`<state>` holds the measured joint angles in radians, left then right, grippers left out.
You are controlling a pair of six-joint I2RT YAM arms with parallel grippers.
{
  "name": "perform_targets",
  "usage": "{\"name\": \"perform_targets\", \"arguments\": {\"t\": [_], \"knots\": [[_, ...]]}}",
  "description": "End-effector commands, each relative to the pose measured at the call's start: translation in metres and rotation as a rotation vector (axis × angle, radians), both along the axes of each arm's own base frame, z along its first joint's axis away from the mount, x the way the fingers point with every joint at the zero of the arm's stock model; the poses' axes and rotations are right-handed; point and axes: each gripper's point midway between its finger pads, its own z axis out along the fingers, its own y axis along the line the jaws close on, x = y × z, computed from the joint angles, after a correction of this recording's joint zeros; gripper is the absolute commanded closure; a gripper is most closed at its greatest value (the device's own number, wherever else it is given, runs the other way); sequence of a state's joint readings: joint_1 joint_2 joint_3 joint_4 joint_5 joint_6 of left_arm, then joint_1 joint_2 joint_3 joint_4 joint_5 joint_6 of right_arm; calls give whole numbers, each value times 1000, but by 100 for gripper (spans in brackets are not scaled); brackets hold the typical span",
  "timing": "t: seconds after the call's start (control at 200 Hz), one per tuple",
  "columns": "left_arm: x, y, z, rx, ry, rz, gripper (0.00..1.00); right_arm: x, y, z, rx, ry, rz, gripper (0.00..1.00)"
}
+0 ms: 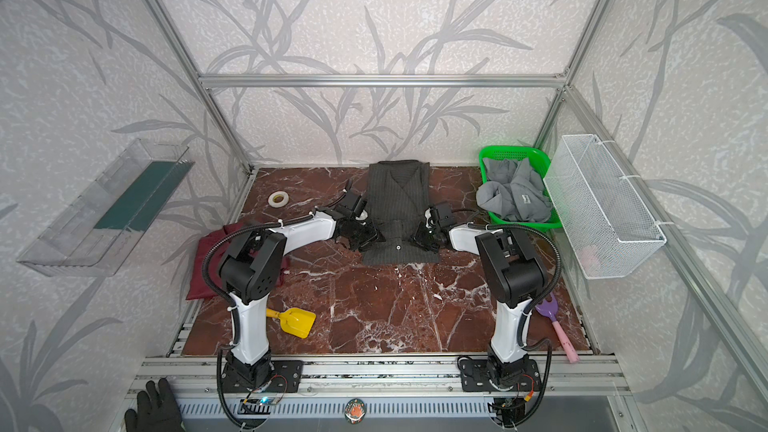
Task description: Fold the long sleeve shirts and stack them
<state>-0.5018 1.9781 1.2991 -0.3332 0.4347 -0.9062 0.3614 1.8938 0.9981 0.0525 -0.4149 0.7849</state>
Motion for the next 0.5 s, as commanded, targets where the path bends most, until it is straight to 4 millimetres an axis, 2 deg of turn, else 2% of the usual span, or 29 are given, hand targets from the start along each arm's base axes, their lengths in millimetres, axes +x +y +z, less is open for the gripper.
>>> {"name": "perform_targets", "arguments": {"t": [0.0, 0.215, 0.335, 0.355, 0.415, 0.495], "knots": [[-19, 17, 19, 43, -16, -8, 54, -44, 4, -22, -56, 98, 32, 82], [-46, 42, 39, 95, -20, -24, 51, -124, 47, -28, -11, 168, 110, 80], [-57, 62, 48, 136, -22, -37, 50, -165, 78, -20, 28, 171, 190, 78], [-59, 66, 49, 140, -21, -38, 50, -168, 85, -7, 54, 152, 206, 77], [-64, 79, 53, 161, -22, -37, 50, -174, 90, 7, 70, 137, 233, 75], [-70, 92, 60, 184, -29, -43, 49, -169, 80, 32, 17, 67, 244, 71]]}}
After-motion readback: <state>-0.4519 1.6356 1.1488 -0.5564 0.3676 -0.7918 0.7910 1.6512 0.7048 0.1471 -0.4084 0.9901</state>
